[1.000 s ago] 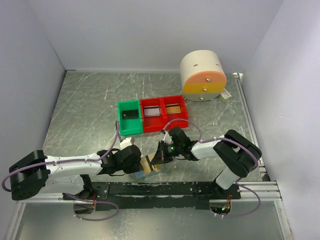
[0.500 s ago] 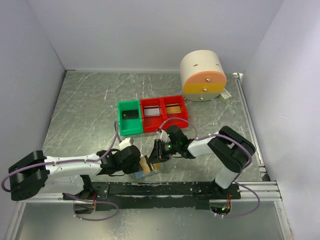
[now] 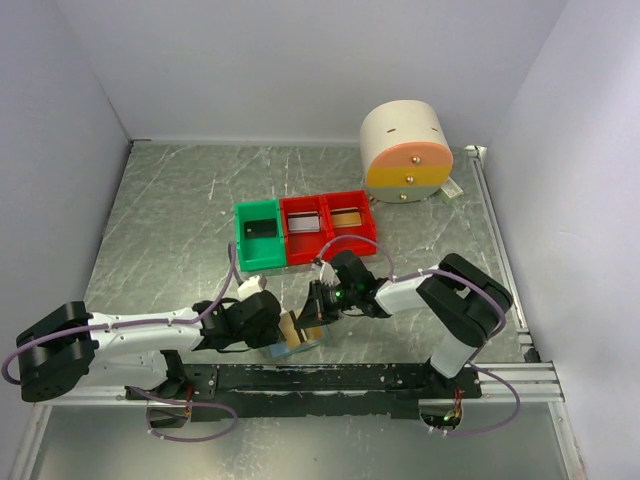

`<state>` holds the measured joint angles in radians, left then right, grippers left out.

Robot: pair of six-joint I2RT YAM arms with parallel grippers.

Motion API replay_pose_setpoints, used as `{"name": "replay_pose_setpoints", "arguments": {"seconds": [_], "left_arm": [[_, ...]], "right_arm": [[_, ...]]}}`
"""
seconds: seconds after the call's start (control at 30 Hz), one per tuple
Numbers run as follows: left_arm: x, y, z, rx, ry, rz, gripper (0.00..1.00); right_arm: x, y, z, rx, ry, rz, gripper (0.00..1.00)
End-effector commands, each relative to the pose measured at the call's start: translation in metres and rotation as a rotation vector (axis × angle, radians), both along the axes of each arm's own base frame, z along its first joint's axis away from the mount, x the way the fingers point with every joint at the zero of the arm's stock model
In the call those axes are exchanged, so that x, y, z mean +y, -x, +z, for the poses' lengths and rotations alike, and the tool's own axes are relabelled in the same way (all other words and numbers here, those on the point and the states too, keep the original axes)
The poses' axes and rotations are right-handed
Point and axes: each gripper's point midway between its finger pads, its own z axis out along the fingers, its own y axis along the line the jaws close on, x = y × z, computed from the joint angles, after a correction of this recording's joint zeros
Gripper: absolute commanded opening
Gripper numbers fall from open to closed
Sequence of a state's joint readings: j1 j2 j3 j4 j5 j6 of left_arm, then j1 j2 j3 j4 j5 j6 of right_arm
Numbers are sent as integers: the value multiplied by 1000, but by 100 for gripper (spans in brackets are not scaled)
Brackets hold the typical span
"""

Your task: Take the credit cards out of the card holder

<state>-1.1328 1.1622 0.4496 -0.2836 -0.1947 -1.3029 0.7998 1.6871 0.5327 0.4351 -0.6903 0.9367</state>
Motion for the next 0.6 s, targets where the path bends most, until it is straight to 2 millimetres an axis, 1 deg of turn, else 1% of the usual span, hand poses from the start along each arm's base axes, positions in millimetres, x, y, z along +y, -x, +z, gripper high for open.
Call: {"name": "replay_pose_setpoints", "arguments": {"seconds": [0.0,0.13,0.23,0.33,0.47,0.57], "left_arm": [[19,6,-13,27,-69,9,30],[17,6,-12,25,-59,6,29],[16,6,-12,25,-58,1,29],[16,6,-12,25,-61,1,29],[15,5,-11,23,-59,0,29],[16,5,-11,22,-60,2,29]], "right_arm": [[-9,-4,3,-66,47,-14,0],[-12,-3,3,-77,57,-13,0],[-9,1,3,-51,37,-3,8],[-5,0,4,-45,18,-2,15],[0,-2,7,-48,6,6,21],[2,-2,7,-40,-5,7,21]]}}
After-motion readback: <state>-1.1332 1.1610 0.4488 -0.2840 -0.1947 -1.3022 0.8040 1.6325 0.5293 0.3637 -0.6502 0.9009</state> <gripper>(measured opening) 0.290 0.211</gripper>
